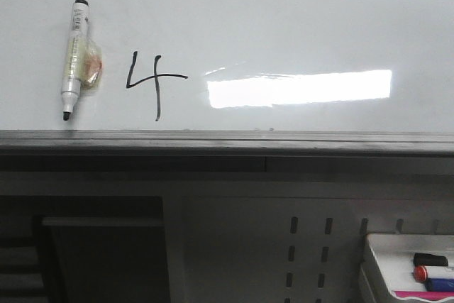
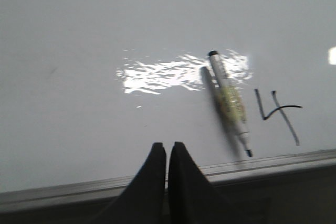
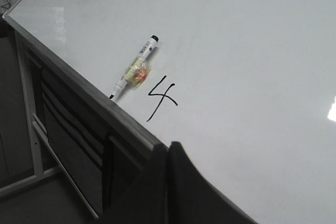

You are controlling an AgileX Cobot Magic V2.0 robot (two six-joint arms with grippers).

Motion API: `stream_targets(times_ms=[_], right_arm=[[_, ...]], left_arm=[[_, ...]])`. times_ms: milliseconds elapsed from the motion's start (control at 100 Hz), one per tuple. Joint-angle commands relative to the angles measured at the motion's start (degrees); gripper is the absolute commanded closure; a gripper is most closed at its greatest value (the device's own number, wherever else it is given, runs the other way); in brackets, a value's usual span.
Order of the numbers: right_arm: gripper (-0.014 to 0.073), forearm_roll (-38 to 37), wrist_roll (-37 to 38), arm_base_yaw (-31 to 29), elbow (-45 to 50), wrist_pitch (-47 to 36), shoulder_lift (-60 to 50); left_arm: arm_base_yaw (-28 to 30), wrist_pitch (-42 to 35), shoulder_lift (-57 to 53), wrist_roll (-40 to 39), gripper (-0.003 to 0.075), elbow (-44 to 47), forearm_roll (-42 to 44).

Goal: Write number 4 on whiteboard

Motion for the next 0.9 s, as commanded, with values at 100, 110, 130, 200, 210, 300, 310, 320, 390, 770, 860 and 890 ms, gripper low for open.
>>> stream_targets(times_ms=[100,110,130,200,210,300,310,320,390,770,860,890], right_arm=[[0.0658,0.2,-0.12,0.01,-1.51,-3.52,0.23],[0.0658,0.2,-0.12,0.01,-1.51,-3.52,0.23],[0.0658,0.2,-0.12,0.01,-1.51,-3.52,0.23],[0.0658,0.2,-0.12,0.01,-1.51,-3.67,0.23],[0.0658,0.2,-0.12,0.01,-1.51,-3.67,0.23],[0.0658,0.2,-0.12,0.01,-1.51,-3.56,0.23],[0.0658,0.2,-0.12,0.01,-1.51,-3.56,0.23],[0.0658,0.2,-0.12,0.01,-1.51,-3.56,0.23],[0.0658,0.2,-0.12,0.01,-1.51,-3.56,0.23],[0.0658,0.2,-0.12,0.01,-1.51,-3.56,0.23],[0.0658,0.2,-0.12,0.01,-1.51,-3.56,0.23],[0.0658,0.2,-0.12,0.01,-1.51,-3.56,0.23]], left_arm=[[10.06,-3.39,-2.96,-0.34,0.0741,3.83,-0.25],[10.37,-3.26,-2.96,-0.34,0.0741,3.97,-0.25],[11.23,-2.84,-2.96,-0.34,0.0741,4.43,-0.25],[13.34,-2.72,-2.96,-0.34,0.0741,6.03,-0.25],[13.47,-2.72,-2.96,-0.34,0.0741,6.16,-0.25],[13.56,2.66,-2.96,-0.34,0.0741,6.02,-0.25],[13.43,3.34,-2.96,-0.34,0.0741,6.02,-0.25],[13.44,3.74,-2.96,-0.34,0.0741,6.02,-0.25],[13.13,7.95,-2.96,-0.34,0.0741,6.02,-0.25],[13.13,8.43,-2.96,-0.34,0.0741,6.15,-0.25],[13.13,8.43,-2.96,-0.34,0.0741,6.15,-0.25],[13.13,8.43,-2.96,-0.34,0.0741,6.15,-0.25]])
